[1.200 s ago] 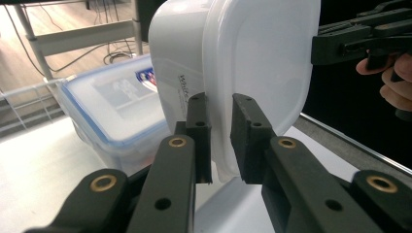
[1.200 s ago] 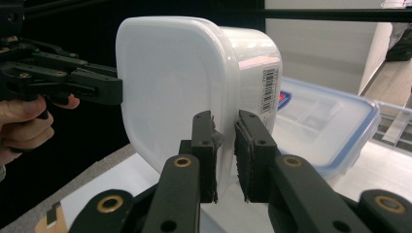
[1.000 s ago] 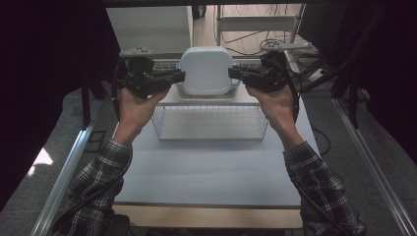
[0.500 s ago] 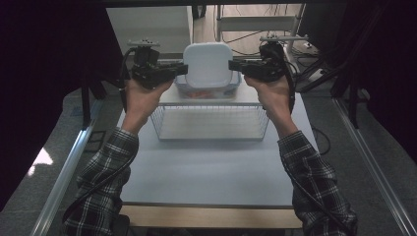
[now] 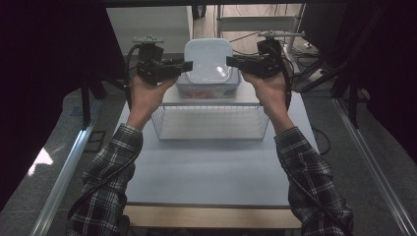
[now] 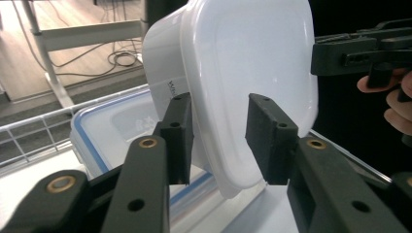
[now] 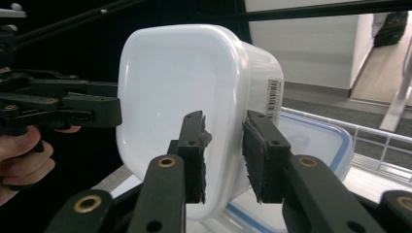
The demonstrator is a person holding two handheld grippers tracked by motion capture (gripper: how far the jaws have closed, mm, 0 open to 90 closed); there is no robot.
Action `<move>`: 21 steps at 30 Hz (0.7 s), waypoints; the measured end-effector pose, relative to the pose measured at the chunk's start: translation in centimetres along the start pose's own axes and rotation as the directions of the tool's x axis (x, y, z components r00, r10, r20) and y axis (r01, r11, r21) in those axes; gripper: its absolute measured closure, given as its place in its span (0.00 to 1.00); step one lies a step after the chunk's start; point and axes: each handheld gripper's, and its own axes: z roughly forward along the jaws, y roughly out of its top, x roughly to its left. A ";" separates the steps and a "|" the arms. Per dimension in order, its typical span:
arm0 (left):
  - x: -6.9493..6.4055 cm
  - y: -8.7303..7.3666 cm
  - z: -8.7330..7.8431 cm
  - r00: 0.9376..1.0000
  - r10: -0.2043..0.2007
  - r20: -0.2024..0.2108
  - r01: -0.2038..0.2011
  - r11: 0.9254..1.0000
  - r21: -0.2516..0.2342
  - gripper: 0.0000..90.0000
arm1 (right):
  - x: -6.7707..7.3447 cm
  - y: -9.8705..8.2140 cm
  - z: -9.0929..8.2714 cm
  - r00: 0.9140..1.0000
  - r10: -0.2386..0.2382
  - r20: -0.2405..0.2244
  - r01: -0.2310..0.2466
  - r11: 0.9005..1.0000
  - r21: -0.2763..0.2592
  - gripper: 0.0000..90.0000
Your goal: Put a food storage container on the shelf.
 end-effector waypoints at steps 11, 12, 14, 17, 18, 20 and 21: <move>0.4 0.5 0.8 0.999 -0.010 -0.035 0.011 1.000 0.015 0.66 | -0.4 0.4 1.0 1.000 0.006 0.022 -0.006 1.000 0.011 0.72; 0.4 0.5 0.9 0.999 -0.005 -0.042 0.006 1.000 0.019 0.65 | -0.4 0.5 1.1 1.000 0.009 0.026 -0.009 1.000 0.015 0.71; 0.5 0.5 1.0 0.999 -0.014 -0.041 0.014 1.000 0.014 0.63 | -0.5 0.5 1.3 0.999 0.011 0.033 -0.011 1.000 0.018 0.69; 0.8 0.5 1.2 0.999 -0.026 -0.039 0.026 1.000 0.005 0.61 | -0.6 0.6 1.4 0.999 0.027 0.030 -0.027 0.999 0.017 0.68; 0.9 0.5 1.2 0.999 -0.031 -0.036 0.031 0.999 0.005 0.61 | -0.7 0.6 1.5 0.999 0.029 0.029 -0.030 0.999 0.017 0.67; 0.9 0.6 1.3 0.999 -0.034 -0.039 0.034 0.999 0.003 0.60 | -0.9 0.7 1.6 0.999 0.038 0.028 -0.038 0.999 0.015 0.66; 1.0 0.6 1.3 0.999 -0.037 -0.039 0.037 0.999 0.004 0.59 | -0.9 0.7 1.7 0.999 0.038 0.039 -0.038 0.999 0.010 0.66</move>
